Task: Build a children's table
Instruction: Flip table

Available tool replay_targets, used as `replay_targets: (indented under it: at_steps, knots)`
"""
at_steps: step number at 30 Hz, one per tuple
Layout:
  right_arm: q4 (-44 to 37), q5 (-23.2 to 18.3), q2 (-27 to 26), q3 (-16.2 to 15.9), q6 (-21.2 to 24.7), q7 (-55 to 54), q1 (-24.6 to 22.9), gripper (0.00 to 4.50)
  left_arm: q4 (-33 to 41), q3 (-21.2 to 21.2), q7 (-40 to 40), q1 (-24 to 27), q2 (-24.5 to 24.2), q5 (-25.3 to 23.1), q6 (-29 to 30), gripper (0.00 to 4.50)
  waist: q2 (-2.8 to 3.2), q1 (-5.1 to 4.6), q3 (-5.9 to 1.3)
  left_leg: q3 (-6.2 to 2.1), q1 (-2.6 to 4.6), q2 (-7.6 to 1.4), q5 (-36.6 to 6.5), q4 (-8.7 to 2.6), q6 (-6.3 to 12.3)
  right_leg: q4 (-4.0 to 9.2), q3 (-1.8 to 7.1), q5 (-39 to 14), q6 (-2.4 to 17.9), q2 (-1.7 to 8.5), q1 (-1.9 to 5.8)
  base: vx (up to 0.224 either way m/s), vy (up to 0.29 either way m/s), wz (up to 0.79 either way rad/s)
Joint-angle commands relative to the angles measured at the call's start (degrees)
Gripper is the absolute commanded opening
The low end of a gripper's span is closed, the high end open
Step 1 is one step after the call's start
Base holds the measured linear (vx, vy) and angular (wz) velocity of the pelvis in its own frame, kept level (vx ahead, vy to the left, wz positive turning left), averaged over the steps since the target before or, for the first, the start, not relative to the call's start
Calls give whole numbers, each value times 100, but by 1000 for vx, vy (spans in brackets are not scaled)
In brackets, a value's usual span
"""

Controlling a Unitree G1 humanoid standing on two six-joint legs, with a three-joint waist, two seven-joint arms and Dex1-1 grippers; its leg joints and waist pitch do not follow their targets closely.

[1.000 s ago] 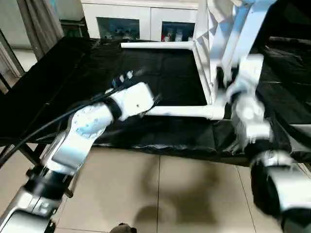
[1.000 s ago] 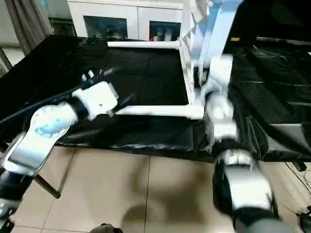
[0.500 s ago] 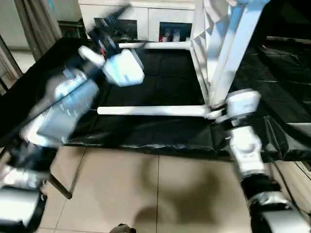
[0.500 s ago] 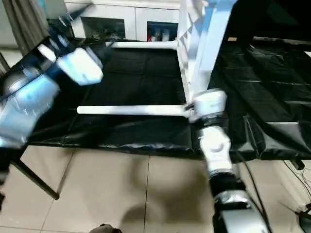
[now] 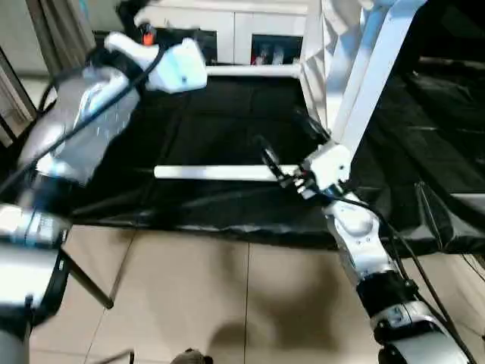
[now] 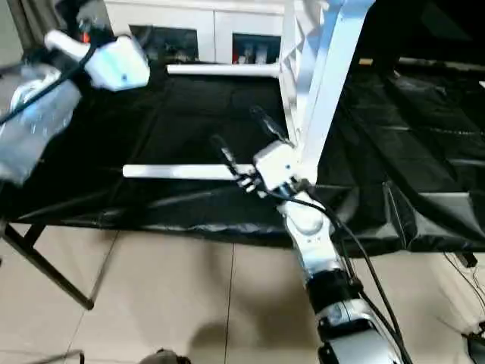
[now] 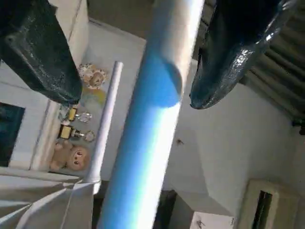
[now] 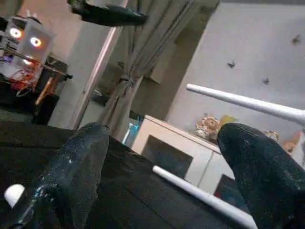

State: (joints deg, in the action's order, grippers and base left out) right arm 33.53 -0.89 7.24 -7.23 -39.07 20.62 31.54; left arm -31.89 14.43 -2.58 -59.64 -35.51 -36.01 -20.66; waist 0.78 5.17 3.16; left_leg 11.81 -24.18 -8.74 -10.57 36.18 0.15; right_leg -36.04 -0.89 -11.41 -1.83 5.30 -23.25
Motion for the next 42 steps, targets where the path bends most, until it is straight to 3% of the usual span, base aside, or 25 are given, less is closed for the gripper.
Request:
replay_targets:
  at_steps: [1, 4, 17, 24, 29, 36, 39, 42]
  knots:
    - [-185, -59, -17, -51, 114, 94, -11, 402, -197, 87, 165, -220, 38, -128, -94, 407, 74, -3, -442, -276, 272, -395, -1694, -570, -190, 301, 119, -27, 1273, 279, 121, 0, 0, 0]
    - [-313, -75, -12, -171, 167, 205, -10, 402, -649, 171, 332, -498, 101, -233, -129, 407, 101, -6, -438, -282, 271, -390, -1762, -574, -182, 307, 118, -75, 1253, 276, 121, 0, 0, 0]
    - [-644, 3, -67, -287, 429, 297, -121, 402, -1877, 284, 665, -1225, 257, -270, -464, 407, 93, 11, -442, -293, 275, -399, -1765, -579, -169, 309, 114, 139, 1315, 287, 136, 0, 0, 0]
    - [-742, -25, -110, -305, 466, 357, -146, 408, -2235, 232, 624, -1401, 296, -141, -689, 334, 101, 14, -440, -290, 276, -402, -1763, -578, -149, 310, 115, 225, 1349, 297, 141, 0, 0, 0]
    - [-875, -235, -151, -344, 497, 537, -227, 408, -2412, 237, 685, -1500, 316, -119, -749, 306, 100, 20, -441, -295, 276, -413, -1761, -584, -103, 309, 113, 259, 1353, 300, 152, 0, 0, 0]
    - [-860, -169, -177, -343, 478, 529, -226, 408, -2540, 246, 577, -1558, 340, -45, -890, 244, 123, 23, -432, -299, 288, -416, -1917, -603, -187, 327, 116, 125, 1350, 300, 134, 0, 0, 0]
    - [-867, -148, -180, -325, 490, 538, -229, 408, -2568, 254, 565, -1580, 348, -55, -904, 239, 125, 20, -437, -298, 286, -411, -1865, -595, -188, 315, 115, 233, 1351, 296, 139, 0, 0, 0]
    - [-876, -128, -162, -323, 494, 523, -239, 408, -2621, 225, 523, -1628, 368, -7, -876, 205, 134, 31, -438, -293, 286, -410, -1808, -590, -166, 311, 113, 311, 1365, 299, 141, 0, 0, 0]
